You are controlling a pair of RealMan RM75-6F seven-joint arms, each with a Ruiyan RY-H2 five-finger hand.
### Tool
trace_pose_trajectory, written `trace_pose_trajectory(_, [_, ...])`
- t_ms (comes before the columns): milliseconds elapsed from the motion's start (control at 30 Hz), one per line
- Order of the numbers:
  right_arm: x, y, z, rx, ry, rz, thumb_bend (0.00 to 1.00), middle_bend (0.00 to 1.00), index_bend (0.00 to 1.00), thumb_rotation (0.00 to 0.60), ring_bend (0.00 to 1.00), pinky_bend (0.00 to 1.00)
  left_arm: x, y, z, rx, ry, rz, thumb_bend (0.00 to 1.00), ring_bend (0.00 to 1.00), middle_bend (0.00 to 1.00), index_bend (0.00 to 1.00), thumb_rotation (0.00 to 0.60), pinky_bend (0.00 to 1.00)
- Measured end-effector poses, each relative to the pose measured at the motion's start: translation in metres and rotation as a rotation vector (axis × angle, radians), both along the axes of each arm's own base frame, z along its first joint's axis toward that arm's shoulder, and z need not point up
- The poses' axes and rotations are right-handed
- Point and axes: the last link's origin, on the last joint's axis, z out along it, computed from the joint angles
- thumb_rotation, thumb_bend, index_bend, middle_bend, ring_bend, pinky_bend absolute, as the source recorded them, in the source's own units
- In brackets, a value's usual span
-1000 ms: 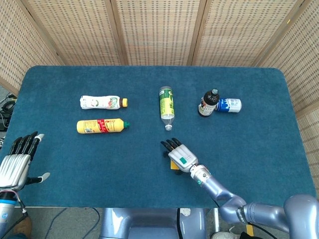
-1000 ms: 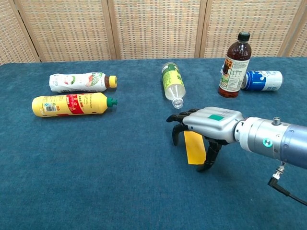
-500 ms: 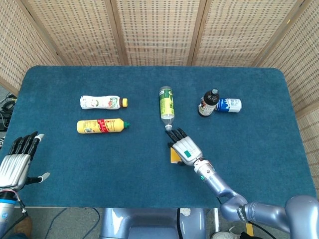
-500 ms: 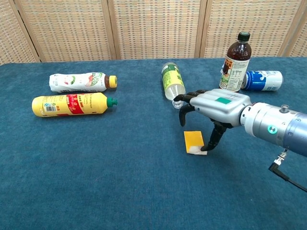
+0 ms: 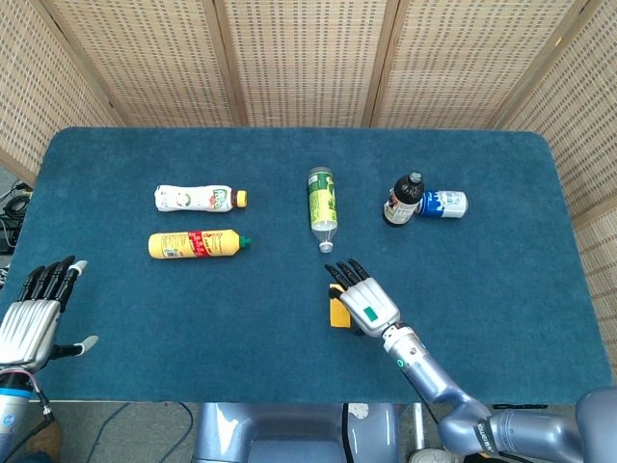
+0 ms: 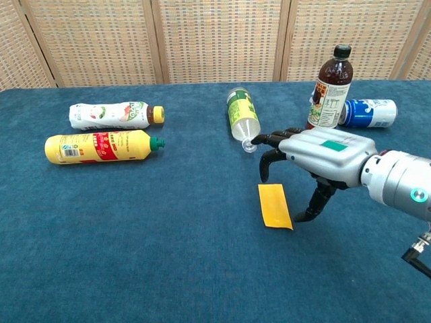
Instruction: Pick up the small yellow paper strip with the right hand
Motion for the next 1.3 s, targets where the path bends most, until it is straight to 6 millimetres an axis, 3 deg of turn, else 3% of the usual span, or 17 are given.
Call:
trace_pose_trajectory(500, [-0.003,-0.004,-0.031,0.019,-0.004,-0.054,0.00,0.00,0.35,0.600,0.00,0.00,-0.002,0.002,0.000,-0.001,0.002,0.008,0.00,0.00,0.00,0.00,0.600,0.00])
trace_pose_trajectory(1000, [-0.004,-0.016,-0.033,-0.028,-0.020,-0.075,0.01,0.00,0.38,0.600,0.00,0.00,-0.002,0.002,0.000,-0.001,0.000,0.008,0.00,0.00,0.00,0.00,0.600,0.00])
trace_pose_trajectory(1300, [-0.003,-0.014,-0.035,-0.012,-0.016,-0.062,0.25,0.00,0.43,0.600,0.00,0.00,-0.001,0.002,0.001,-0.001,-0.002,0.007,0.00,0.00,0.00,0.00,0.600,0.00])
